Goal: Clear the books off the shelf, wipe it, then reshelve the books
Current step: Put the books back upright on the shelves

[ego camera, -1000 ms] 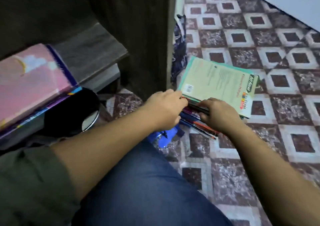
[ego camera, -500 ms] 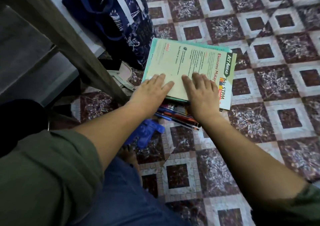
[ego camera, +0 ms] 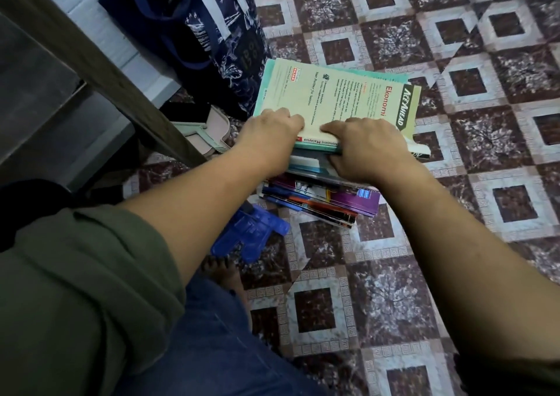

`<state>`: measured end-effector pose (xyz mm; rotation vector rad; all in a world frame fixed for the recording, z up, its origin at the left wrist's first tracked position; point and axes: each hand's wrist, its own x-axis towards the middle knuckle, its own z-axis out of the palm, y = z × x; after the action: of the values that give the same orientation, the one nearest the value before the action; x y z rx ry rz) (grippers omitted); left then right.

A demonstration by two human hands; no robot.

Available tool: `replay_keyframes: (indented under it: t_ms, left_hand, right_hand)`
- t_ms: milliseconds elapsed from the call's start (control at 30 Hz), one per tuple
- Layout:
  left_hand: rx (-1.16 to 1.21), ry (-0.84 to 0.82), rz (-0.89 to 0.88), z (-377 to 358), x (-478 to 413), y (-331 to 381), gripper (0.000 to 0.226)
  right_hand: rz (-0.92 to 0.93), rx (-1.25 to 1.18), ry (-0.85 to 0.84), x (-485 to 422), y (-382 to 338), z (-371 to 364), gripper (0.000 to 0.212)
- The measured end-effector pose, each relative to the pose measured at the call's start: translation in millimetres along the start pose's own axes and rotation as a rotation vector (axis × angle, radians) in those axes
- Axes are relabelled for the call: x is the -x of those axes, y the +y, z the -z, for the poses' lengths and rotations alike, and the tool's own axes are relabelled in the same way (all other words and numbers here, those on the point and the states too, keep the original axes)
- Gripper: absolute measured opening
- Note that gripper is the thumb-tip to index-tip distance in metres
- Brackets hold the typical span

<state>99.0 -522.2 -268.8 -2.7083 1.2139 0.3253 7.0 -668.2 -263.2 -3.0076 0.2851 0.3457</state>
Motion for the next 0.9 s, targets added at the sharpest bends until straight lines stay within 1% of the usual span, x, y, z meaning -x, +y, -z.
replay_keyframes:
  t_ms: [33,100,133,167,200,267,333,367,433,467,533,600,633,667,767,900]
  left_hand:
    - [-0.095,0.014,0.064,0.7,1.1,3.8,0.046]
    - [-0.262,0.091,0.188,2.0,5.3,8.2,0.035]
    - [-0.314,0.135,0.187,2.1,7.7,8.1,0.032]
    - [-0.346,0.162,0.138,2.5,9.6,6.7,0.033]
    - [-0.329,0.17,0.063,3.0,11.3,3.5,0.037]
    - [-0.186,0.219,-0.075,11.4,15.6,-2.7,0.044]
    - [-0.084,0.372,-0.207,22.8,23.5,-5.1,0.049]
    - [-0.068,0.402,-0.253,32.2,30.4,-3.5,0.049]
    - [0.007,0.427,-0.331,54.7,46.3,3.9,0.04]
    - [0.038,0.381,-0.314,67.7,54.4,8.7,0.034]
    - [-0.011,0.126,-0.188,89.8,69.4,16.7,0.028]
    - [-0.11,-0.128,-0.172,98.9,84.1,21.6,0.033]
    - [-0.128,-0.194,-0.17,99.3,91.2,22.7,0.037]
    - [-0.123,-0.213,-0.156,99.0,99.4,22.9,0.039]
    - [-0.094,-0.149,-0.061,99.0,126.7,15.8,0.036]
    - [-0.108,-0.123,0.042,105.6,173.0,-9.5,0.038]
  right_hand:
    - [-0.002,-0.008,0.003,0.1,0.9,0.3,0.051]
    - [-0.031,-0.041,0.021,1.7,1.0,-1.6,0.05]
    - [-0.048,-0.049,0.024,3.7,-1.4,-3.1,0.05]
    - [-0.051,-0.041,0.028,6.3,-5.2,-4.8,0.051]
    - [-0.049,-0.025,0.041,10.3,-9.3,-7.2,0.052]
    - [-0.077,-0.024,0.11,22.0,-17.0,-5.9,0.057]
    - [-0.126,-0.032,0.2,36.6,-22.6,9.5,0.059]
    - [-0.138,-0.036,0.248,45.2,-25.5,21.9,0.057]
    - [-0.133,-0.042,0.298,65.4,-31.2,49.9,0.05]
    - [-0.117,-0.042,0.273,76.5,-34.4,63.5,0.045]
    - [-0.06,-0.043,0.143,97.4,-41.3,85.1,0.031]
    - [0.0,-0.052,0.004,114.3,-49.6,96.3,0.025]
    - [0.01,-0.053,-0.028,119.7,-54.2,98.5,0.027]
    - [0.006,-0.048,-0.033,124.1,-59.6,98.9,0.029]
    - [0.003,-0.052,0.039,135.8,-80.9,94.3,0.04]
    - [0.133,-0.092,0.086,148.0,-121.0,90.9,0.042]
